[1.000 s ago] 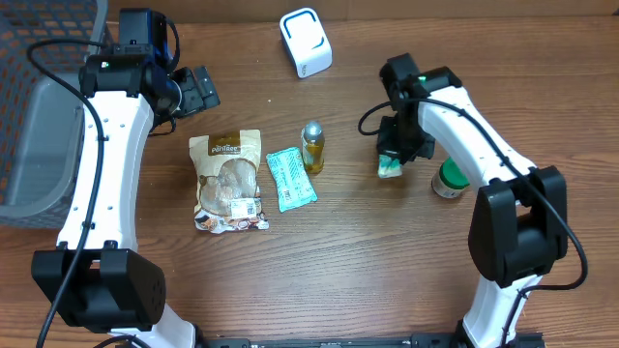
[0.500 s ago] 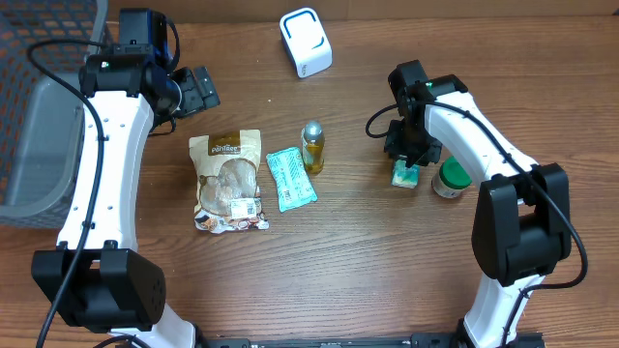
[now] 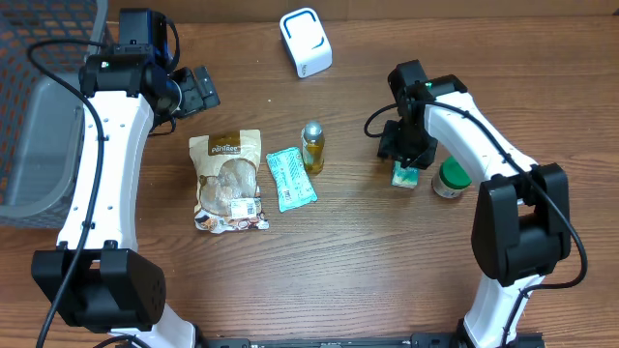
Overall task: Scan the item barcode
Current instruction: 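Carry the tissue pack right and set it down near the jar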
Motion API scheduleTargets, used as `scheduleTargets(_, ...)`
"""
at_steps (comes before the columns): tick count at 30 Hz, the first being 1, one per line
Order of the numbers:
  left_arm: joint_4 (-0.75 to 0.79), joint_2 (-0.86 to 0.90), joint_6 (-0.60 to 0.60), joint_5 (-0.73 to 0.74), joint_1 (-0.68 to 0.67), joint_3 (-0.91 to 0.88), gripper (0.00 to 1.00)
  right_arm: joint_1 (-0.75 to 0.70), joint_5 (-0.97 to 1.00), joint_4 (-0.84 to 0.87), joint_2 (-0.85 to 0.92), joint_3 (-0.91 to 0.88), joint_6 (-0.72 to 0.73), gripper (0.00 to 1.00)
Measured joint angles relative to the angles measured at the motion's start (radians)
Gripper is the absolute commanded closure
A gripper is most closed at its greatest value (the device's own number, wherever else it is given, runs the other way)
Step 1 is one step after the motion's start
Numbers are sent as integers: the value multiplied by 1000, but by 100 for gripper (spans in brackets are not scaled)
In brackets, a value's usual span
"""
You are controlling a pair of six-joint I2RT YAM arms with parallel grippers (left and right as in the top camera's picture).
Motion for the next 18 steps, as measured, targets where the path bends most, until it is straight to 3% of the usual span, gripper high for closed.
scheduleTargets(6,0,0,0,0,0,0,0,29,-79,7,0,-2,-4,87)
scheduleTargets(9,0,0,0,0,0,0,0,47,-94,43,0,-13,-5,96)
scheduleTargets(18,0,0,0,0,0,0,1,66,-108,168,0,-145,-1,96)
